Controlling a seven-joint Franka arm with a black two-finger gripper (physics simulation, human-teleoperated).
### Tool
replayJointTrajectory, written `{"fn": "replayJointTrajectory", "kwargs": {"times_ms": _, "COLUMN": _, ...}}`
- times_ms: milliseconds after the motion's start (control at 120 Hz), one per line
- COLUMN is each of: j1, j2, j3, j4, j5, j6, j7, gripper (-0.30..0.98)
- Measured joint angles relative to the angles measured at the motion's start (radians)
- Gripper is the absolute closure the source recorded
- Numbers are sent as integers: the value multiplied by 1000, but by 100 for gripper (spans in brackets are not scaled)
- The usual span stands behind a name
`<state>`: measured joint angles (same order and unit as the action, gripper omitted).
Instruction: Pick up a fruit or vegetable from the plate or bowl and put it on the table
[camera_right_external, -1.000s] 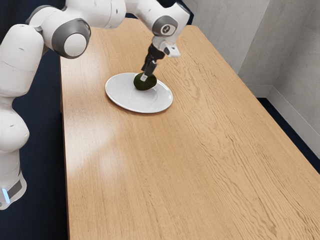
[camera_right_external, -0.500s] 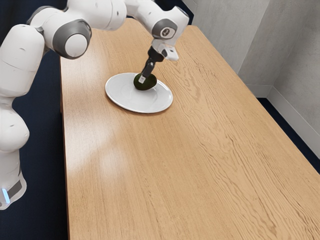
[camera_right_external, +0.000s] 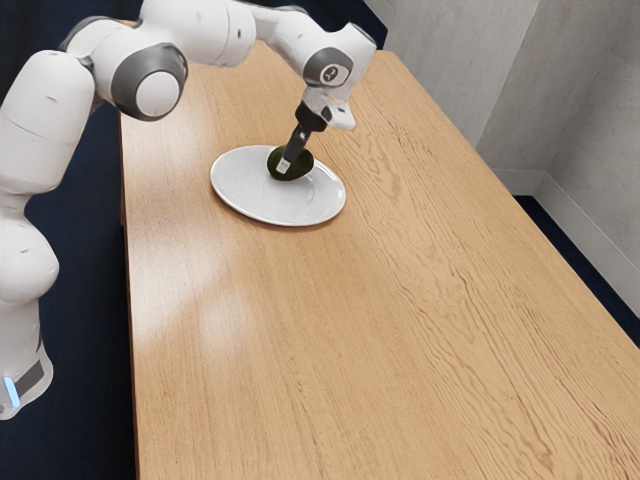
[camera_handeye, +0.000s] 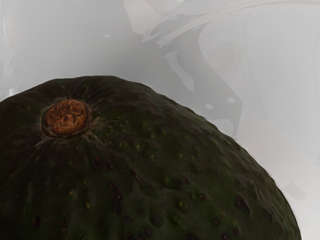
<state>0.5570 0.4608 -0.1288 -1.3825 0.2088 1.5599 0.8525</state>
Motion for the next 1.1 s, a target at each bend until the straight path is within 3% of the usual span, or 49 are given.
{"fn": "replayJointTrajectory", "kwargs": {"times_ms": 158, "j1": 1, "j2": 3, "j3": 1, "j4": 0, "j5": -10, "j6": 4, "j7": 8, "gripper": 14}}
{"fn": "replayJointTrajectory", "kwargs": {"times_ms": 283, "j1": 3, "j2": 6, "j3": 5, "j4": 2, "j5": -25, "j6": 7, "j7": 10, "gripper": 16}}
{"fn": "replayJointTrajectory", "kwargs": {"times_ms": 533, "j1": 3, "j2": 0, "j3": 5, "j4": 5, "j5": -32, "j6": 12, "j7": 2, "gripper": 45}}
{"fn": "replayJointTrajectory", "kwargs": {"times_ms": 700, "j1": -3, "j2": -45, "j3": -3, "j4": 7, "j5": -29, "j6": 9, "j7": -7, "gripper": 51}}
{"fn": "replayJointTrajectory", "kwargs": {"times_ms": 775, "j1": -7, "j2": -84, "j3": -48, "j4": 9, "j5": -25, "j6": 4, "j7": -13, "gripper": 52}}
{"fn": "replayJointTrajectory", "kwargs": {"times_ms": 850, "j1": -11, "j2": -117, "j3": -159, "j4": 40, "j5": -18, "j6": 0, "j7": -22, "gripper": 52}}
{"fn": "replayJointTrajectory", "kwargs": {"times_ms": 942, "j1": -94, "j2": -133, "j3": -249, "j4": 103, "j5": -2, "j6": -2, "j7": -36, "gripper": 52}}
{"fn": "replayJointTrajectory", "kwargs": {"times_ms": 1100, "j1": -282, "j2": -134, "j3": -271, "j4": 123, "j5": 12, "j6": -2, "j7": -57, "gripper": 52}}
